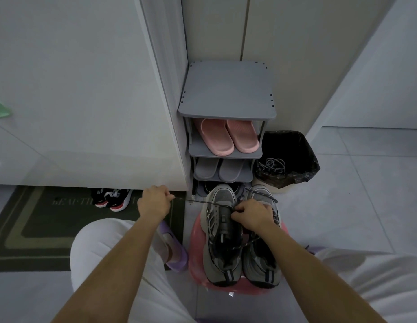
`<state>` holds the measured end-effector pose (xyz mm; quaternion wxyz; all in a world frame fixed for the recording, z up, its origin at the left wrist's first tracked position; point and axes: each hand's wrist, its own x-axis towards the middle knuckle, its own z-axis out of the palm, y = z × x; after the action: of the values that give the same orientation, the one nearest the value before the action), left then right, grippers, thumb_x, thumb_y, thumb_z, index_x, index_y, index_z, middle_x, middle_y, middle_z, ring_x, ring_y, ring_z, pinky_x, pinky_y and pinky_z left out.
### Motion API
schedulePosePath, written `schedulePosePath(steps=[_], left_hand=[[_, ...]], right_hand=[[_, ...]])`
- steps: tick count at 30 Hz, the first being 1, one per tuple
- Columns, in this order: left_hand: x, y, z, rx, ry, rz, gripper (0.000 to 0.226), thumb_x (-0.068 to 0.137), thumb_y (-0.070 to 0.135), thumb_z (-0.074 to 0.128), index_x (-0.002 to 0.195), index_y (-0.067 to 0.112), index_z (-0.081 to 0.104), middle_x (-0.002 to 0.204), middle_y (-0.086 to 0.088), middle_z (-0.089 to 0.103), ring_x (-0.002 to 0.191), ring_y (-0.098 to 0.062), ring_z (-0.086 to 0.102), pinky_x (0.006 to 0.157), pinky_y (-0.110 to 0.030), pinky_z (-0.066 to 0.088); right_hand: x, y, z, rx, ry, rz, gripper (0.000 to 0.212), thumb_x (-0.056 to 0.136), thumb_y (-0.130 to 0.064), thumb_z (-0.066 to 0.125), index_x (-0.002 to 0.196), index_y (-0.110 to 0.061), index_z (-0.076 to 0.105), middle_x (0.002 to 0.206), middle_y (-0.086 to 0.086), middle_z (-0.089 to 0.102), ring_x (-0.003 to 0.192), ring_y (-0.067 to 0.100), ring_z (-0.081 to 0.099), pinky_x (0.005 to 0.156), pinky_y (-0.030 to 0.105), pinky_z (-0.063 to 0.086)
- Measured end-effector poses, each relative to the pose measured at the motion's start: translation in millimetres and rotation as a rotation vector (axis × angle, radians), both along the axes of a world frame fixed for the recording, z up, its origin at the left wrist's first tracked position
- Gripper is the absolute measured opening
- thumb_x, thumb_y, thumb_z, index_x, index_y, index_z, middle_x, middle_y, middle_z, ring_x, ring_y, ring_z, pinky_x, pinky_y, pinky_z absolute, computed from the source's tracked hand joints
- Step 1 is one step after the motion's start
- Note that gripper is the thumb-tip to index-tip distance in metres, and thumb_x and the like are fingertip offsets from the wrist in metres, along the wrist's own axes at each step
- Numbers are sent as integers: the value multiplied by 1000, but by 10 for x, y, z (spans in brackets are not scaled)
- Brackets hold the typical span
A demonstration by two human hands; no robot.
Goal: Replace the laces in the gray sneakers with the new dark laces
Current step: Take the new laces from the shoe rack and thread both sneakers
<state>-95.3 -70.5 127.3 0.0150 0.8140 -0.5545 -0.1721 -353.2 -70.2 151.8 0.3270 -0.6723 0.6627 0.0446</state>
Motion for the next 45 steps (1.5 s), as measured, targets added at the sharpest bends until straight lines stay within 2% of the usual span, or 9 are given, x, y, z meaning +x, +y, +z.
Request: schedulePosePath(steps=[3,7,11,17,23,31,39,43,45], left_hand=[[-312,11,10,25,28,-118,15,93,28,54,99,19,65,106,-6,58,103,-25,52,82,-39,49],[-943,-41,121,-100,233,-353,20,91,31,56,104,20,66,112,-5,55,110,-22,47,88,-36,45],[-1361,-73,166,19,22,-521,24,89,14,58,113,11,58,120,-9,53,116,-27,45,87,-39,44],[-1267,-115,119,43,-93,-521,27,89,3,49,114,10,58,118,-11,58,112,-29,51,84,-39,45],[-668,-216,129,70,57,-349,8,93,21,52,94,18,60,105,-4,61,96,-21,55,75,-35,47],[-262,-237,144,42,118,-204,10,93,21,55,83,19,56,91,-3,59,81,-18,52,71,-33,47],[-119,-114,67,71,111,-155,9,94,18,53,86,15,58,95,-10,64,84,-23,57,72,-36,48],[-239,-33,18,176,23,-226,15,92,18,53,103,14,61,110,-9,61,101,-27,57,79,-37,50],[-383,-10,4,196,87,-242,20,90,22,56,109,18,59,114,-6,58,101,-24,57,77,-34,46]], right_hand=[[11,-3,9,2,18,3,22,82,-37,55,91,-27,71,90,-2,66,98,20,59,100,39,28],[19,3,26,-9,42,4,25,83,-36,54,100,-29,70,99,-1,67,102,21,58,100,38,28],[24,11,35,-17,44,4,25,82,-36,53,98,-30,71,97,1,67,101,22,59,98,37,31],[30,2,42,3,36,4,26,82,-36,53,101,-31,71,97,0,68,100,21,59,99,37,30],[17,-1,7,22,7,-24,25,83,-38,55,100,-30,71,92,-3,70,98,18,59,102,38,27],[23,-5,22,25,13,-12,23,83,-36,54,97,-28,71,93,-1,69,98,20,59,103,39,28],[20,6,37,19,18,9,25,84,-37,53,101,-30,70,98,-2,68,100,20,58,103,39,27],[8,-1,37,22,18,16,25,84,-37,53,101,-29,70,98,-1,68,98,20,58,103,39,29],[7,-6,35,22,21,20,26,84,-37,53,102,-28,70,100,-1,68,99,20,58,102,39,28]])
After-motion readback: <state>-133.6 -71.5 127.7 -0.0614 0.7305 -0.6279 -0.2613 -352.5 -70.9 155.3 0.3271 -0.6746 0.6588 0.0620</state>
